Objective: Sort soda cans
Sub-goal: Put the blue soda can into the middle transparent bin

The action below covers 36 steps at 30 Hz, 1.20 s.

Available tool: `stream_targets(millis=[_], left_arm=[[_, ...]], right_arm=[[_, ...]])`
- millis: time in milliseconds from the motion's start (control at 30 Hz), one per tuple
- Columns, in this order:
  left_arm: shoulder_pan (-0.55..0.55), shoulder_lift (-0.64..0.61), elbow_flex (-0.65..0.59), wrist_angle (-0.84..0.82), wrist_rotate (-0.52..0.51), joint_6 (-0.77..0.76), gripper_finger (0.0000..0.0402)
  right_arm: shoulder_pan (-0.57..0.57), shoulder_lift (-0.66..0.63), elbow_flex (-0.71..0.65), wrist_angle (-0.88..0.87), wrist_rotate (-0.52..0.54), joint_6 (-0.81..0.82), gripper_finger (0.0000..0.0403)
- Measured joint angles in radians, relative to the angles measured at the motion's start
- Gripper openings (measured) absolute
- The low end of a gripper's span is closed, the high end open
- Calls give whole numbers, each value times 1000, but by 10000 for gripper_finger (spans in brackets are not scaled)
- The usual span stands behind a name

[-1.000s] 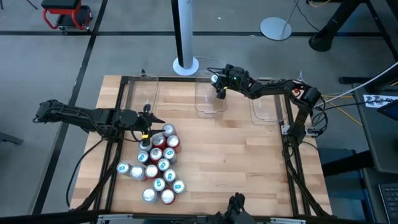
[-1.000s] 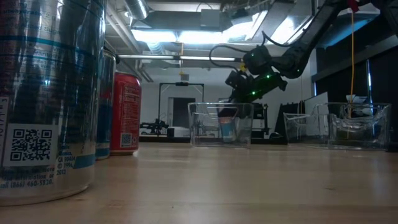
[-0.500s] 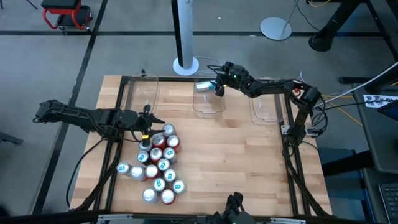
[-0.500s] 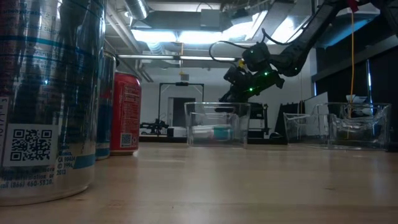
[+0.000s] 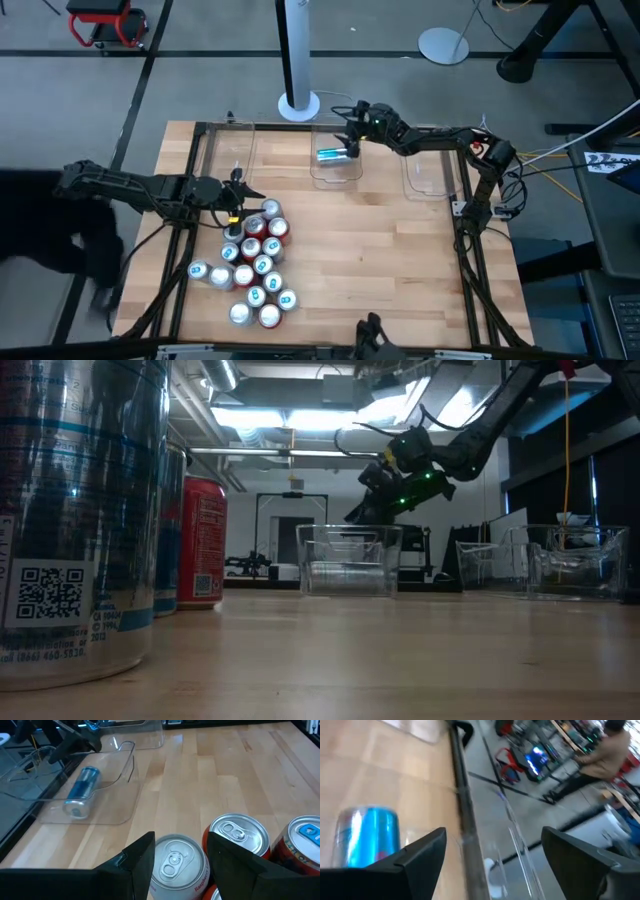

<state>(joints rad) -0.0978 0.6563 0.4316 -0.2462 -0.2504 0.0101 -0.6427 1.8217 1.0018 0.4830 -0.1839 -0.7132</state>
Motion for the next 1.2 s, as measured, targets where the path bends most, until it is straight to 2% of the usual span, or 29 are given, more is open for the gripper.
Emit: stream_targets(millis=[100, 167, 233, 400, 500, 700, 933, 1200], left_arm=[[0, 0, 0, 0, 0, 0, 170], [0, 0, 0, 0, 0, -1, 170], [0, 0, 0, 0, 0, -2, 170], [0, 0, 0, 0, 0, -8, 170], [0, 0, 0, 1, 0, -9, 170], [0, 0, 0, 3, 0, -10, 170], [0, 0, 0, 14, 0, 8, 170], [0, 0, 0, 21, 0, 8, 170]], right_arm=[[31, 0, 59, -108, -96, -3, 325], [59, 0, 117, -240, -147, -25, 325], [88, 0, 187, -404, -155, -51, 325], [154, 0, 362, -826, -70, -82, 325], [179, 0, 406, -944, 13, -66, 325], [174, 27, 410, -962, 86, 19, 325], [169, 111, 410, -921, 32, 57, 325], [164, 158, 409, -927, 49, 75, 325]])
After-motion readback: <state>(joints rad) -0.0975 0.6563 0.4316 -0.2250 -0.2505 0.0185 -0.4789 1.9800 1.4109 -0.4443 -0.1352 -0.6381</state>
